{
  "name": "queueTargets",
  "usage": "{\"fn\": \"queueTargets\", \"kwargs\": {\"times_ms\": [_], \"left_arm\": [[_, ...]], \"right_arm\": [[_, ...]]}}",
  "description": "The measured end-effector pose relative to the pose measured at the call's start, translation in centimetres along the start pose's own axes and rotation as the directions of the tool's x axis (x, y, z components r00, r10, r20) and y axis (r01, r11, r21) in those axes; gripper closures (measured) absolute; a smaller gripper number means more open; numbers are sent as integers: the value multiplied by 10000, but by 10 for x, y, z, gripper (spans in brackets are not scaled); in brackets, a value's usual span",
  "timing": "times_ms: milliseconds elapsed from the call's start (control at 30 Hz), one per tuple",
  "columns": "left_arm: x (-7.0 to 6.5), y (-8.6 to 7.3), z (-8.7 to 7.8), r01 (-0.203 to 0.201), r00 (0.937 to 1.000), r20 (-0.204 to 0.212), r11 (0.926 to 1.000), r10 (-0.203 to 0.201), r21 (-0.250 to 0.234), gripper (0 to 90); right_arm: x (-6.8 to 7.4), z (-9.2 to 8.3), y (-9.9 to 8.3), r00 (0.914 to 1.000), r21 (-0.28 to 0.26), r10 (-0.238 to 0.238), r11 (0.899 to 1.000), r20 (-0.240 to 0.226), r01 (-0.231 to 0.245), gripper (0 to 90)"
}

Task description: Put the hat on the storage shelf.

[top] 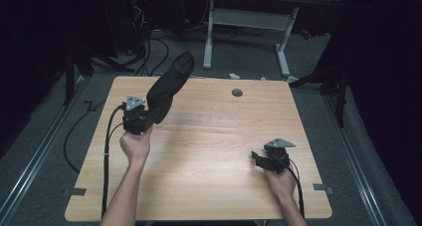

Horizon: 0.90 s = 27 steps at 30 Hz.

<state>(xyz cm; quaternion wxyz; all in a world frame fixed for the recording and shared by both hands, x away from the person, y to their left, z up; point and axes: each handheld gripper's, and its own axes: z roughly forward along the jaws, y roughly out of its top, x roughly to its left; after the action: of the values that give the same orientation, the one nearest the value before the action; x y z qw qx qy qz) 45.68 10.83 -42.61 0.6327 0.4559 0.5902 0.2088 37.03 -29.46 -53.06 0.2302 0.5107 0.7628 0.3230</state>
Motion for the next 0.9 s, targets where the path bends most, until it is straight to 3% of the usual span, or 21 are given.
{"fn": "queueTargets", "kwargs": {"times_ms": [900], "left_arm": [[-5,-8,9,65,9990,-441,9996,-77,-272,857]], "right_arm": [[1,0,0,10000,11,45,10000,4,-45,395]]}}
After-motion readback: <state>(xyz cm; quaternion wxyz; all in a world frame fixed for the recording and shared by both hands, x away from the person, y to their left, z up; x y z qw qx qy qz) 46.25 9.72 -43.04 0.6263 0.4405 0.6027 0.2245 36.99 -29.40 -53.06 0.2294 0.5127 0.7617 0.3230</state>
